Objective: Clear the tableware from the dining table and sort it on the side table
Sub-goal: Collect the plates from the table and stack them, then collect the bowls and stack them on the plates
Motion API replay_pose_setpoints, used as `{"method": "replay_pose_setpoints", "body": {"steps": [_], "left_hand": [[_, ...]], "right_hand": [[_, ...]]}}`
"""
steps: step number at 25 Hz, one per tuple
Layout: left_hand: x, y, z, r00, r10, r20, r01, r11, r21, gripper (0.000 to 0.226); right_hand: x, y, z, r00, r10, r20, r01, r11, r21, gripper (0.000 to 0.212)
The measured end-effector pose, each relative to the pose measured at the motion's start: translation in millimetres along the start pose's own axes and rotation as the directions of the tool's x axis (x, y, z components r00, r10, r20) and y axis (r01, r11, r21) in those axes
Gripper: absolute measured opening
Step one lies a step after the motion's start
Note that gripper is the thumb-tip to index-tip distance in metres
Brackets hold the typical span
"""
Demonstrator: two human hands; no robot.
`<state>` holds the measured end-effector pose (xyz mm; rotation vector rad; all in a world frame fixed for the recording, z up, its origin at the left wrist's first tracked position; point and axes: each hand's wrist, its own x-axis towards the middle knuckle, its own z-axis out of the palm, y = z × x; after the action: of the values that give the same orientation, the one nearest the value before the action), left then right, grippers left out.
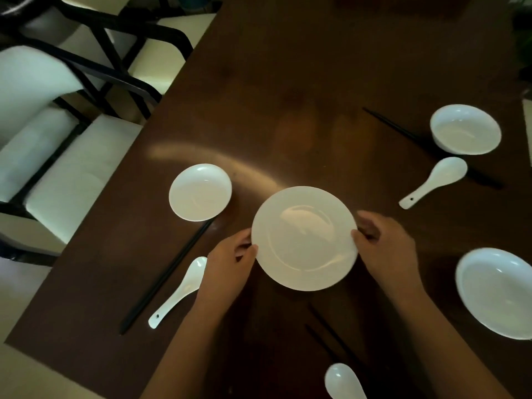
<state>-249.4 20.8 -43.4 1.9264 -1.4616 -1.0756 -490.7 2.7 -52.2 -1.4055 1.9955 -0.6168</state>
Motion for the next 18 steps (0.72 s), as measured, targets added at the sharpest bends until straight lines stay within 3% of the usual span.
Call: {"method": "replay_pose_setpoints", "body": {"steps": [3, 5, 8, 12, 15, 18], "left_hand": [[-4, -6, -30, 0.981, 0.137, -0.138, -0.127, 0.989, 0.081, 0.033], [1, -15, -58, 0.920, 0.328, -0.213, -0.259, 0.919, 0.297, 0.041], [26, -33, -100, 0.920, 0.383, -0.088, -0.279, 0.794, 0.540, 0.065], [61, -53, -123, 0.954, 0.280, 0.104, -0.277, 0.700, 0.659, 0.073], [73, -62, -121, 0.947, 0.306, 0.100, -0.304, 0.743, 0.596, 0.062], [75, -65, -115, 0.918, 0.396, 0.030, -0.345, 0.757, 0.555, 0.052]], "right_hand": [[5, -28, 3, 0.979, -0.186, -0.082, 0.177, 0.978, -0.109, 0.034], [10, -60, 15, 0.931, -0.363, -0.035, 0.354, 0.923, -0.147, 0.033], [23, -112, 47, 0.821, -0.564, 0.091, 0.571, 0.805, -0.161, 0.035], [49, -155, 95, 0.752, -0.583, 0.307, 0.652, 0.725, -0.220, 0.040], [60, -164, 119, 0.747, -0.522, 0.412, 0.648, 0.710, -0.277, 0.043], [60, -164, 128, 0.772, -0.486, 0.409, 0.598, 0.773, -0.210, 0.039]]}}
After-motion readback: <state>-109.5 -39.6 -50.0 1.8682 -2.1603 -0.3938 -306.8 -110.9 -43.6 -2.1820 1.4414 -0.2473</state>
